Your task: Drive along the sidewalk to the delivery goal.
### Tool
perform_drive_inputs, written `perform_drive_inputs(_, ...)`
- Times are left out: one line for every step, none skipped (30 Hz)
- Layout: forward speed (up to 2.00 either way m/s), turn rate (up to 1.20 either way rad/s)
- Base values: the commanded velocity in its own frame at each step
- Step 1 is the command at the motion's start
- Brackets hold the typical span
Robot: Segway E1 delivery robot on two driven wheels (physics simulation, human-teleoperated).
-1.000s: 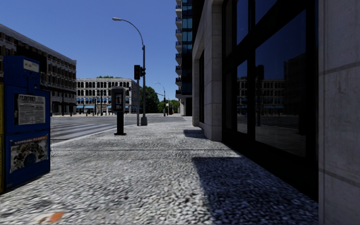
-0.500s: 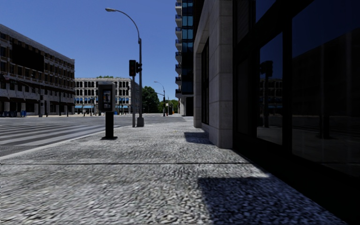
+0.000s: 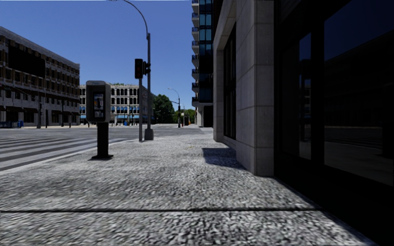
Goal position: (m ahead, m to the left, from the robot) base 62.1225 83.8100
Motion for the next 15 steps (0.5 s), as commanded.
perform_drive_inputs(2.0, 0.0)
perform_drive_inputs(2.0, 0.0)
perform_drive_inputs(2.0, 0.0)
perform_drive_inputs(2.0, 0.0)
perform_drive_inputs(2.0, 0.0)
perform_drive_inputs(2.0, 0.0)
perform_drive_inputs(2.0, 0.0)
perform_drive_inputs(2.0, 0.0)
perform_drive_inputs(2.0, 0.0)
perform_drive_inputs(2.0, 0.0)
perform_drive_inputs(2.0, 0.0)
perform_drive_inputs(2.0, 0.0)
perform_drive_inputs(2.0, 0.0)
perform_drive_inputs(2.0, 0.0)
perform_drive_inputs(2.0, 0.0)
